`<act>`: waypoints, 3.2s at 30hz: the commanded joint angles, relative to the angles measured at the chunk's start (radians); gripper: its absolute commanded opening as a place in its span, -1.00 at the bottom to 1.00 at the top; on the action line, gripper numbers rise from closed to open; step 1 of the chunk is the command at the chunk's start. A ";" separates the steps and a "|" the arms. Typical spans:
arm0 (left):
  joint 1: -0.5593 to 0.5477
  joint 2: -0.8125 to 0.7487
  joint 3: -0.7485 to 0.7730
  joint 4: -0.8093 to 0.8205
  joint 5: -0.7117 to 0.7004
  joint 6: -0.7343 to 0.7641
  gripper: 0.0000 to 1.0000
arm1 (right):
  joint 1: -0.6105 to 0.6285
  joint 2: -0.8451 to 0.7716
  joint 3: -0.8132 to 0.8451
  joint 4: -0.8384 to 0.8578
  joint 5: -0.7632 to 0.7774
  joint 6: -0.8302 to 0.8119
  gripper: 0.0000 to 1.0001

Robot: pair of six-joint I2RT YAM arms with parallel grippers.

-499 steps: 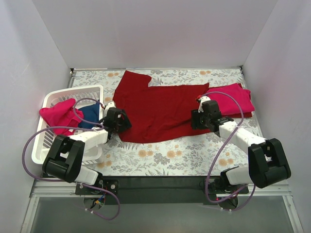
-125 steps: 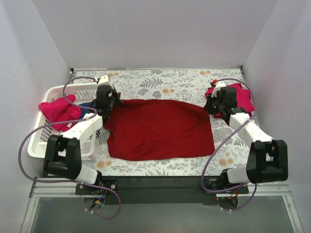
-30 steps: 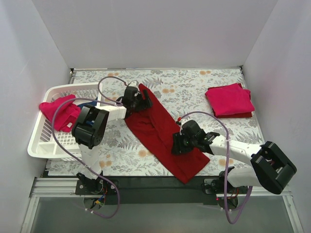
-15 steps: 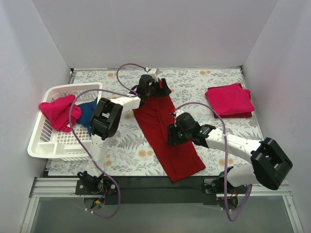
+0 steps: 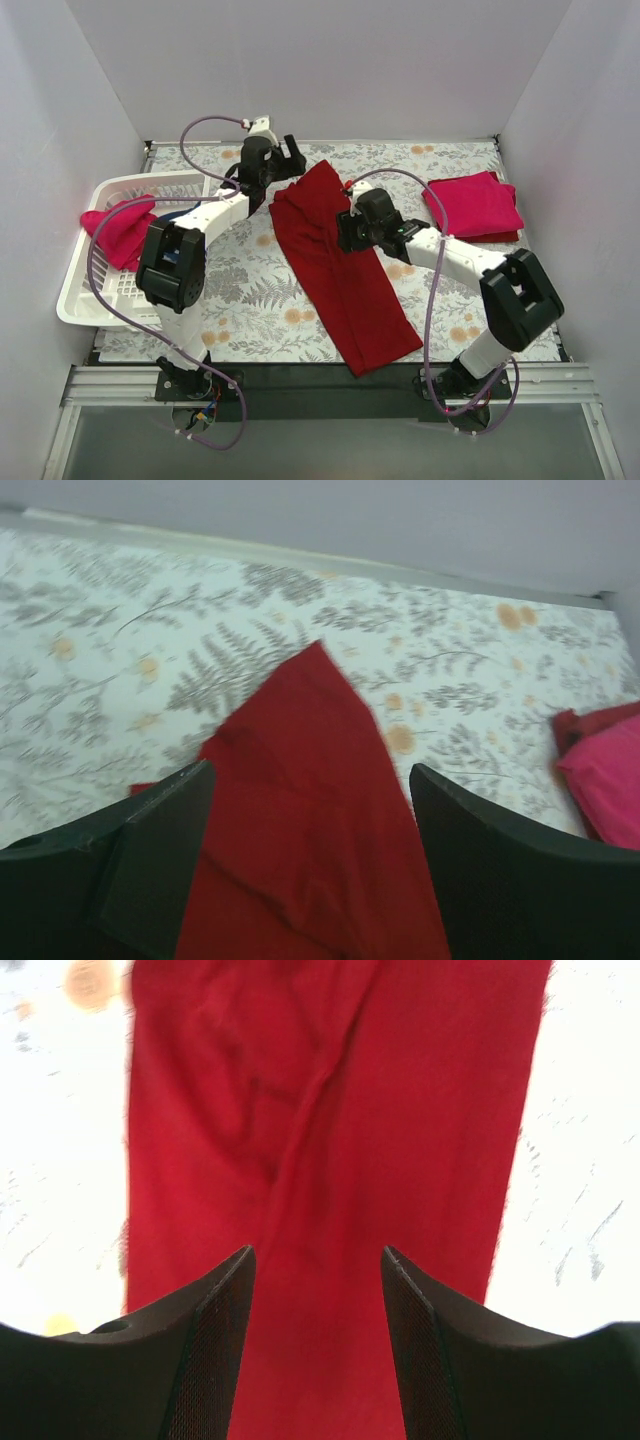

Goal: Fold and stack the t-shirts
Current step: Fold the tshirt

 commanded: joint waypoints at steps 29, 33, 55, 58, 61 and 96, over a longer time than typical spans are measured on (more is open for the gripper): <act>0.133 -0.176 -0.373 -0.013 0.022 -0.109 0.45 | -0.025 0.757 0.767 0.205 -0.205 -0.292 -0.22; 0.142 -0.205 -0.391 -0.009 0.013 -0.103 0.45 | -0.029 0.800 0.825 0.182 -0.186 -0.296 -0.50; 0.125 -0.049 -0.286 0.159 0.258 -0.109 0.39 | -0.245 0.727 0.703 0.281 -0.395 0.000 -0.97; 0.108 0.019 -0.218 0.151 0.255 -0.110 0.38 | -0.259 0.728 0.686 0.286 -0.403 0.013 -0.97; 0.097 0.100 -0.154 0.148 0.246 -0.122 0.36 | -0.267 0.725 0.680 0.289 -0.423 0.015 -0.97; 0.059 0.252 -0.044 0.281 0.117 -0.149 -1.00 | -0.268 0.664 0.591 0.289 -0.458 -0.043 -0.46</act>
